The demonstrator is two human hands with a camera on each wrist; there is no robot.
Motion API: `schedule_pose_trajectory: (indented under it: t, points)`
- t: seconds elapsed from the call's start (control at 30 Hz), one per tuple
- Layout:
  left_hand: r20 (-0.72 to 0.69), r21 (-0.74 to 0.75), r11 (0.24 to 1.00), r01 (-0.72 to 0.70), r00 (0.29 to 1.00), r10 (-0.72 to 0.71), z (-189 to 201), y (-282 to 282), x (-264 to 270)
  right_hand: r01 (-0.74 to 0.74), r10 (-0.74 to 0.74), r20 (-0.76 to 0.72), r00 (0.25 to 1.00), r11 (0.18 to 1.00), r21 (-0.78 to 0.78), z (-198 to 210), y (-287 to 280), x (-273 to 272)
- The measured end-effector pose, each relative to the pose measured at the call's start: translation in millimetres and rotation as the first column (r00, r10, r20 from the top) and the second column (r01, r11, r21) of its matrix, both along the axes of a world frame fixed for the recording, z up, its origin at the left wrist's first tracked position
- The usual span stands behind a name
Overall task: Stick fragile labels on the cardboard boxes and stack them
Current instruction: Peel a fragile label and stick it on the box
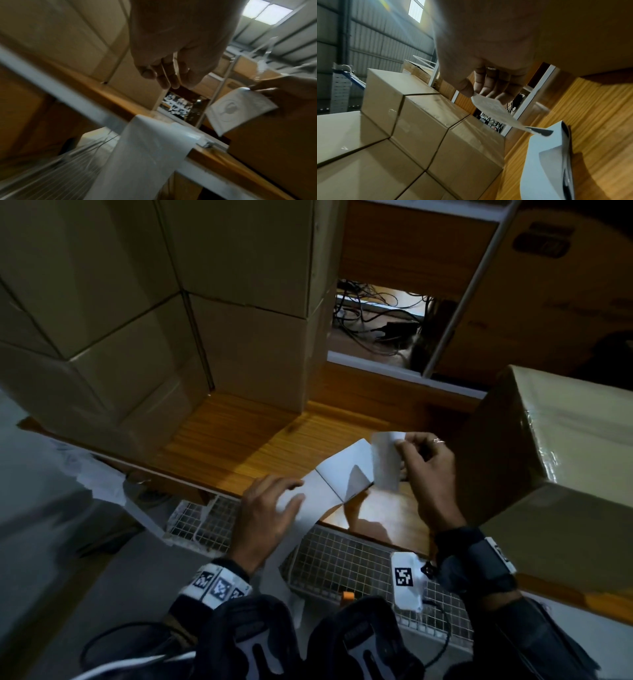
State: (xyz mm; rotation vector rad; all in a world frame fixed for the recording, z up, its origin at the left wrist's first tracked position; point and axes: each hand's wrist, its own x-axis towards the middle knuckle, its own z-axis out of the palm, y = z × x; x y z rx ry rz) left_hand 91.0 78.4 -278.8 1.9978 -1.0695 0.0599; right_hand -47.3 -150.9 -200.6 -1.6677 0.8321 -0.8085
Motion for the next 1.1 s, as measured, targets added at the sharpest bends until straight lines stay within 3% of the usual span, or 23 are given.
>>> schedule_pose_trajectory:
  t: [0.17,0.37,0.47,0.53,0.57,0.6,0.67,0.73,0.87,1.1]
  points:
    - [0.209,0.086,0.977,0.194,0.956,-0.208,34.2,-48.0,-32.3,0.01,-0.021,0.062,0.998,0.984,0.18,11.2,19.0,0.3]
    - [0.337,-0.003,0.983,0.183,0.926,-0.172,49.0,-72.6,-52.8,-0.053,0.018,0.111,0.994,0.946,0.321,32.5,27.6,-18.3]
    - [0.154,-0.126,0.98,0.154,0.979,-0.134,51.4,-73.6,-47.9,-0.135,0.058,0.168,0.984,0.862,0.488,42.9,20.2,-38.9]
    - [-0.169,-0.239,0.967,0.094,0.976,-0.136,53.5,-71.4,-40.4,-0.178,0.07,0.214,0.974,0.822,0.541,45.6,15.3,-53.1]
    - [-0.376,-0.28,0.958,0.061,0.911,-0.168,56.3,-68.7,-37.9,-0.181,0.089,0.199,0.976,0.836,0.518,46.1,14.9,-59.0]
    - [-0.553,-0.314,0.948,0.052,0.802,-0.228,58.2,-65.8,-35.7,-0.173,0.114,0.153,0.982,0.869,0.464,44.2,15.1,-64.4]
    - [-0.714,-0.354,0.933,0.062,0.627,-0.312,60.1,-59.9,-33.4,-0.161,0.16,0.029,0.987,0.929,0.334,37.5,19.1,-72.8]
    - [-0.745,-0.364,0.926,0.097,0.567,-0.352,62.0,-56.8,-34.8,-0.187,0.207,-0.051,0.977,0.946,0.266,27.4,24.2,-79.0]
    - [-0.777,-0.369,0.914,0.172,0.482,-0.404,69.7,-58.8,-48.2,-0.25,0.276,-0.069,0.959,0.933,0.257,15.5,35.9,-92.1]
    - [-0.687,-0.379,0.867,0.323,0.53,-0.497,89.8,-66.5,-93.9,-0.28,0.271,0.069,0.96,0.928,0.248,10.1,30.7,-150.8]
